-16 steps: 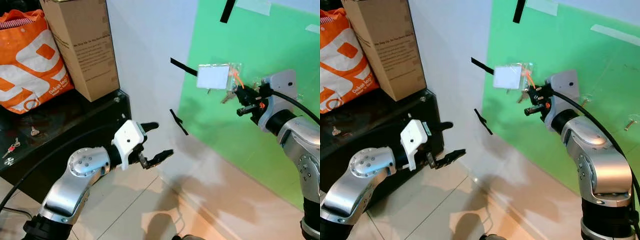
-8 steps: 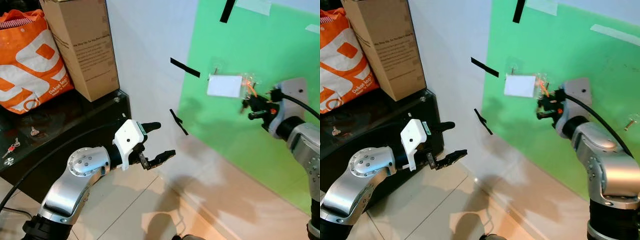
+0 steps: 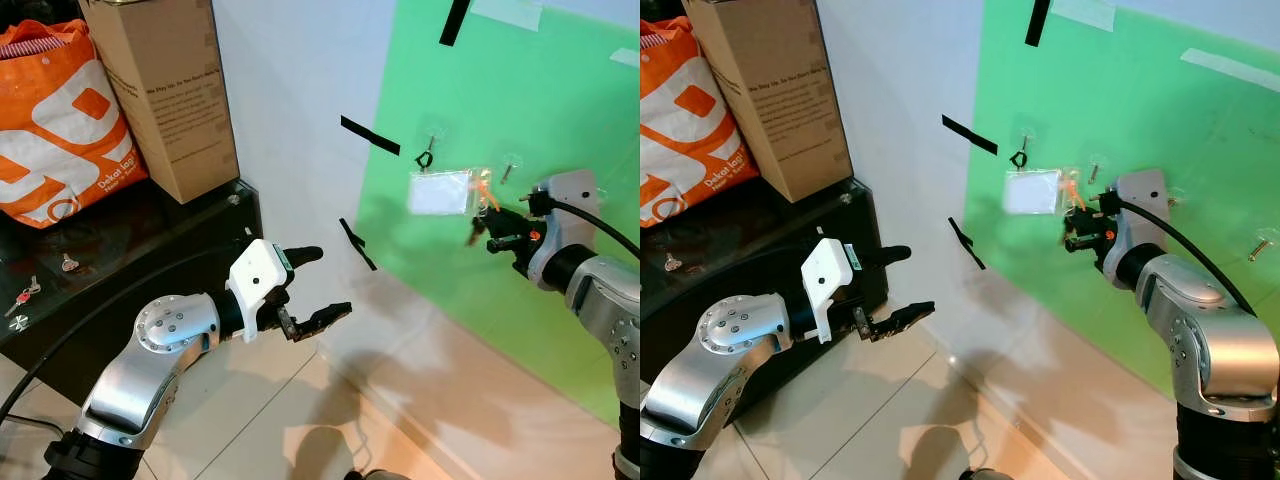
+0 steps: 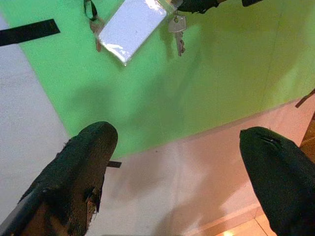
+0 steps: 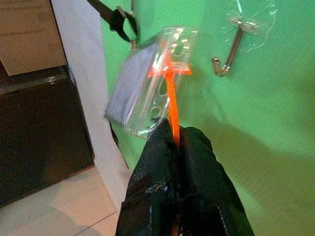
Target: Hang keys on a hook
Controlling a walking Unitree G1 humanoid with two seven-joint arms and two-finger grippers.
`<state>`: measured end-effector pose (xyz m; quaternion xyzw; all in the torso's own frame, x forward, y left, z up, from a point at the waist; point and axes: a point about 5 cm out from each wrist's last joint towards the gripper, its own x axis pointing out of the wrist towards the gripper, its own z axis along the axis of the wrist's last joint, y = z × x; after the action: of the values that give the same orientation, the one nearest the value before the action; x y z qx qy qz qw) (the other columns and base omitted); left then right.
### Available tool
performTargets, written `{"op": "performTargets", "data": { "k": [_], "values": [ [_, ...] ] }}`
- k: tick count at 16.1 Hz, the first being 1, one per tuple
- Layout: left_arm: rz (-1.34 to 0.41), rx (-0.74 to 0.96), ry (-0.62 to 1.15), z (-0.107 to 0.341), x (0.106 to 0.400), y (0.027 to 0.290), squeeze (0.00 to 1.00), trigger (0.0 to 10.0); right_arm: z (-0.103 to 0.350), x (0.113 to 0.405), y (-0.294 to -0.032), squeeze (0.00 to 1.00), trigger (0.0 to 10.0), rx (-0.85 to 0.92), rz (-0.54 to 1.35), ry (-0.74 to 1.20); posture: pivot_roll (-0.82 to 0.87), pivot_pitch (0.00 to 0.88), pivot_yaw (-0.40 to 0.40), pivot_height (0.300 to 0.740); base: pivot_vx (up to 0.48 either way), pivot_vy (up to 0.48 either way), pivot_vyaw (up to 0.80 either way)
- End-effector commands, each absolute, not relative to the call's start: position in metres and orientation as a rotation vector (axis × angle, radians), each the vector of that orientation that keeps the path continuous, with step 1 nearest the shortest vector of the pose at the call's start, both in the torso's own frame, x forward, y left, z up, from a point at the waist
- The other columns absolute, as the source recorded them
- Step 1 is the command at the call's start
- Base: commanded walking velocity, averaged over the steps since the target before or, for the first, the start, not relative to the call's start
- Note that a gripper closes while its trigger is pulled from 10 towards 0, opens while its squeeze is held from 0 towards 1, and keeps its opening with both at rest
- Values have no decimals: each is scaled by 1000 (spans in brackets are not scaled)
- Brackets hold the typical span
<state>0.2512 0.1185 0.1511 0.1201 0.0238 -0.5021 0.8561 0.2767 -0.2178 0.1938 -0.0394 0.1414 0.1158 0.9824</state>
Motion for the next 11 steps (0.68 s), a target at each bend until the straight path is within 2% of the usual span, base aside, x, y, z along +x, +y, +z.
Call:
{"op": "performTargets", "data": {
  "k": [1, 11],
  "values": [
    [-1072, 266, 39, 155, 249, 117, 0, 10000, 195, 276, -217, 0, 10000, -84, 243, 287, -87, 0, -30, 740, 0, 0, 0],
    [-1077, 270, 36, 156, 249, 116, 0, 10000, 216, 281, -208, 0, 10000, -169, 317, 189, -89, 0, -30, 740, 0, 0, 0]
  ]
}}
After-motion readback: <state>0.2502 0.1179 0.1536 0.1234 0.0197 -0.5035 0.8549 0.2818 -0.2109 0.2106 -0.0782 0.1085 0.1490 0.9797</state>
